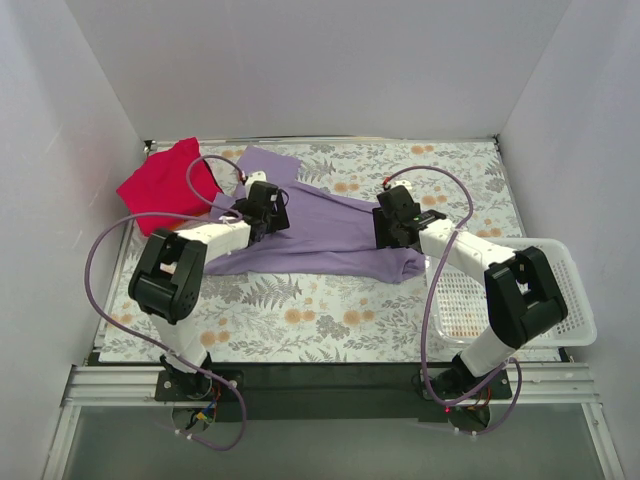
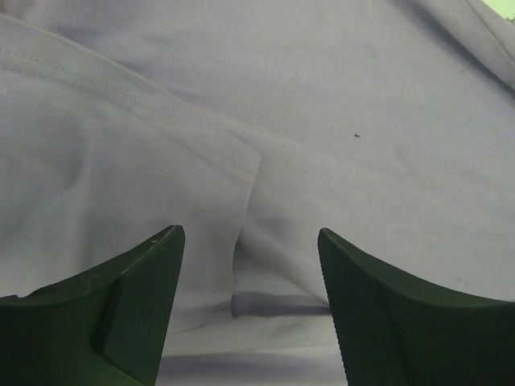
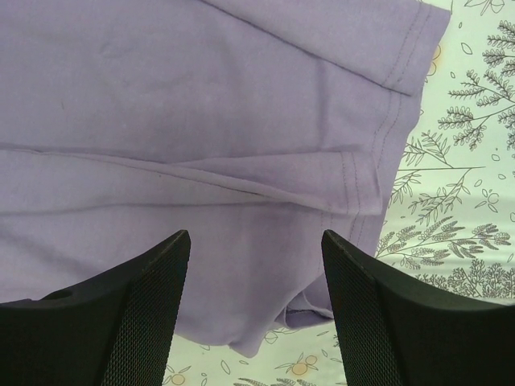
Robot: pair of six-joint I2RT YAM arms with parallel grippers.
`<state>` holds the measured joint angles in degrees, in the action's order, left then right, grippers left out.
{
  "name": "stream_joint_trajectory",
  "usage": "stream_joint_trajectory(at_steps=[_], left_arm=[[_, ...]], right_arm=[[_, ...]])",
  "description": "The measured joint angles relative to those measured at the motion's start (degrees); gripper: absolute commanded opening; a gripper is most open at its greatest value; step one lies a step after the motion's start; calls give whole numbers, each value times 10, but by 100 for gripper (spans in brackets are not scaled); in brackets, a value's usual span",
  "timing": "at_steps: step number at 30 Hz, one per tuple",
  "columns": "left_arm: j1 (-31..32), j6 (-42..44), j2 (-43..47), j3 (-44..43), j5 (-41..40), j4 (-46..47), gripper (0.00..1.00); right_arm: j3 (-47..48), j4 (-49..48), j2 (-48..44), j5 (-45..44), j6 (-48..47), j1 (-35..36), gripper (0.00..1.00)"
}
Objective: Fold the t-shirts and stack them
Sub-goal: Fold the tshirt
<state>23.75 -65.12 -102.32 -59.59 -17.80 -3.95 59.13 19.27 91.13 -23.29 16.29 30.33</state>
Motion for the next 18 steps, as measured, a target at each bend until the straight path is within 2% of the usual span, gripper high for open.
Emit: stream_joint_trajectory(at_steps=[8, 9, 11, 16, 18], left_arm=[[0, 11, -56, -33, -22, -5, 52], [0, 11, -61, -36, -25, -7, 45], [0, 14, -68, -42, -33, -10, 39], [0, 17, -70, -47, -48, -14, 38], [0, 17, -70, -47, -53, -16, 33]], right_arm=[[-12, -10, 0, 8, 0, 0, 60], [-13, -11, 0, 9, 0, 0, 60], [-16, -13, 0, 10, 0, 0, 60], [-20, -14, -2, 12, 0, 0, 60], [-21, -14, -4, 12, 0, 0, 60]])
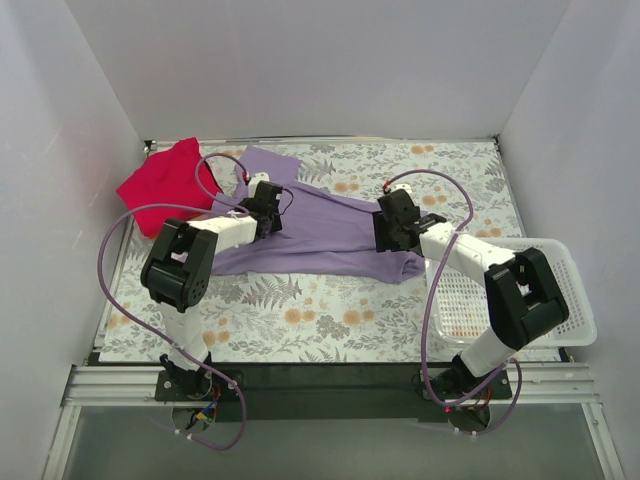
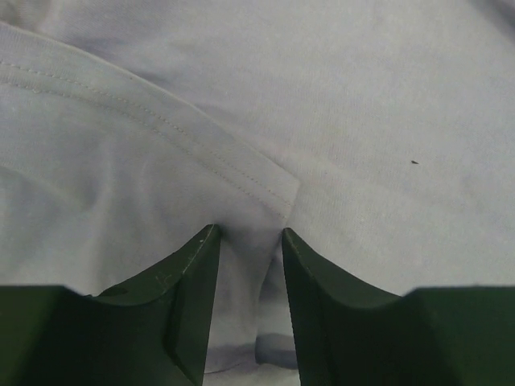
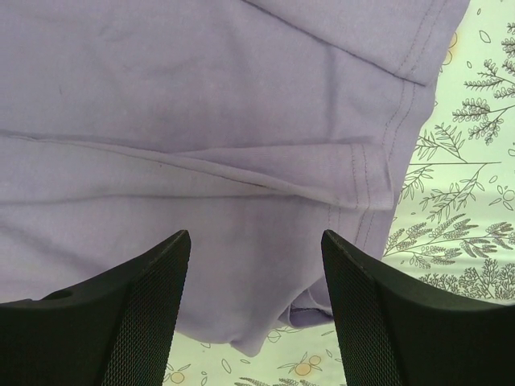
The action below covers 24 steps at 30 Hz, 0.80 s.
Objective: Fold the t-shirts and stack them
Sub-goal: Fold the tshirt
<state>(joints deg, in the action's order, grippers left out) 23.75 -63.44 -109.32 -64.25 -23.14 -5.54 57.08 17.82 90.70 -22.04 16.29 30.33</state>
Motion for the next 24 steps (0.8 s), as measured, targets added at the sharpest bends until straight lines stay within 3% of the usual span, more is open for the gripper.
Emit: stream_joint_trajectory(at_steps=[7, 8, 9, 12, 24], left_arm=[[0, 2, 0, -9, -5, -5, 27], [0, 4, 0, -12, -5, -5, 22], [0, 3, 0, -14, -5, -4, 10], [0, 2, 0, -15, -10, -4, 0], [0, 7, 0, -18, -20, -6, 0]], right_arm=[[-15, -3, -7, 2, 0, 0, 60], [-17, -2, -9, 2, 0, 0, 60], [-19, -2, -12, 2, 0, 0, 60], [-23, -2, -20, 1, 0, 0, 61], [-26, -4, -27, 2, 0, -3, 60]])
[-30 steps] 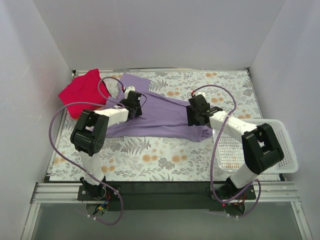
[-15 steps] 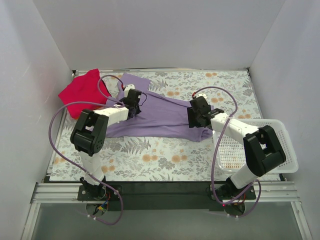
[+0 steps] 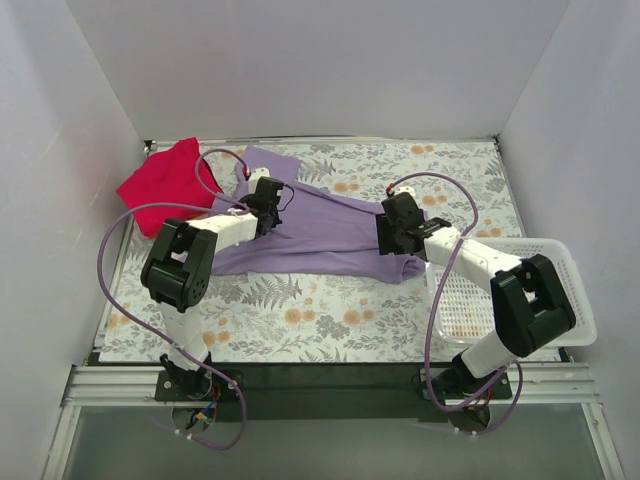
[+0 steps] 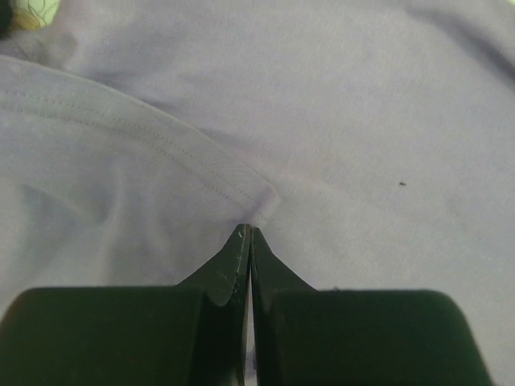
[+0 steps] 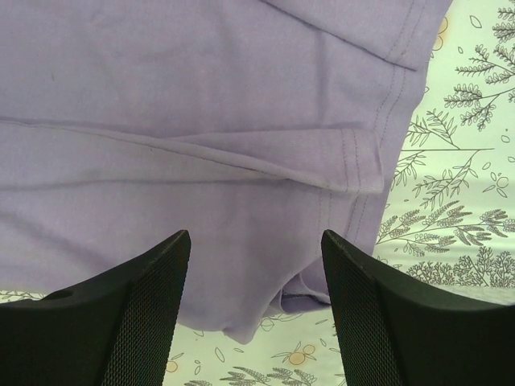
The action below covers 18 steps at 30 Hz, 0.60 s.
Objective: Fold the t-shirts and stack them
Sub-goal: Fold the tshirt
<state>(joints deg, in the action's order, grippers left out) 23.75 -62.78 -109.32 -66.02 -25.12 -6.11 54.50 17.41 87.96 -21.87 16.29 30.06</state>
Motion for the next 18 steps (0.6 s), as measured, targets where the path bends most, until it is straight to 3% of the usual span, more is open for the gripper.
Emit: stream_joint_trajectory(at_steps=[18], left_arm=[[-21, 9, 26, -38, -25, 14, 0]], right_arm=[[-8, -7, -19, 0, -1, -16, 60]])
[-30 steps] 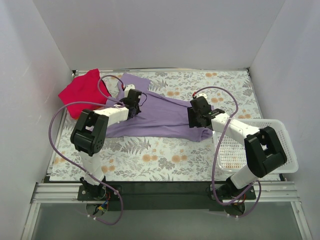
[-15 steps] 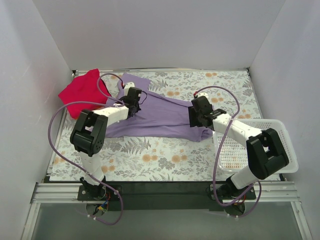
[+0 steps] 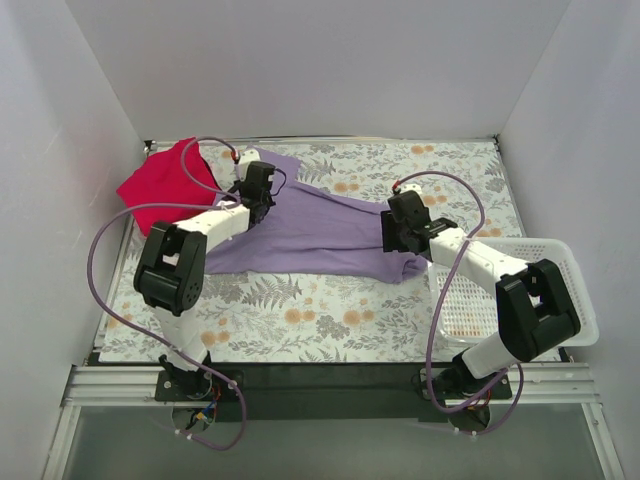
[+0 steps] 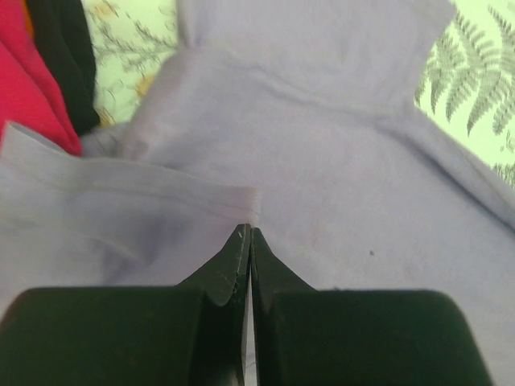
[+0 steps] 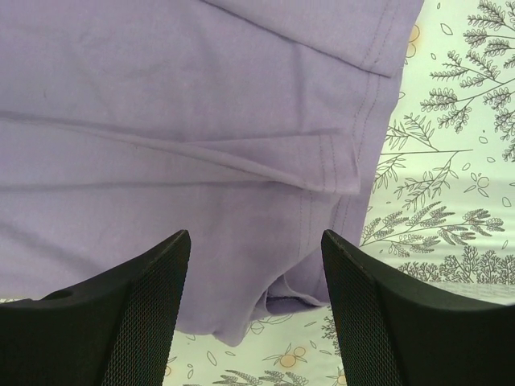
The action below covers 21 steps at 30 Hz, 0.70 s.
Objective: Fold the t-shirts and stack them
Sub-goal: Fold the tshirt
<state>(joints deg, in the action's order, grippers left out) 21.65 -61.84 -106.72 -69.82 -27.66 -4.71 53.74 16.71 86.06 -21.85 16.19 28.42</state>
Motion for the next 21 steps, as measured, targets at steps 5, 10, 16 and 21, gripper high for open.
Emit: stream_joint_trajectory(at_steps=[5, 10, 16, 21], left_arm=[[-15, 5, -13, -30, 0, 5, 0], [-17, 7, -26, -40, 9, 4, 37], [-17, 5, -27, -40, 24, 7, 80], [-15, 3, -15, -31, 43, 9, 81]], right_arm=[[0, -2, 0, 1, -1, -3, 60], [2, -3, 7, -6, -1, -3, 60], [12, -2, 26, -3, -1, -6, 58], [10, 0, 25, -3, 0, -1, 58]])
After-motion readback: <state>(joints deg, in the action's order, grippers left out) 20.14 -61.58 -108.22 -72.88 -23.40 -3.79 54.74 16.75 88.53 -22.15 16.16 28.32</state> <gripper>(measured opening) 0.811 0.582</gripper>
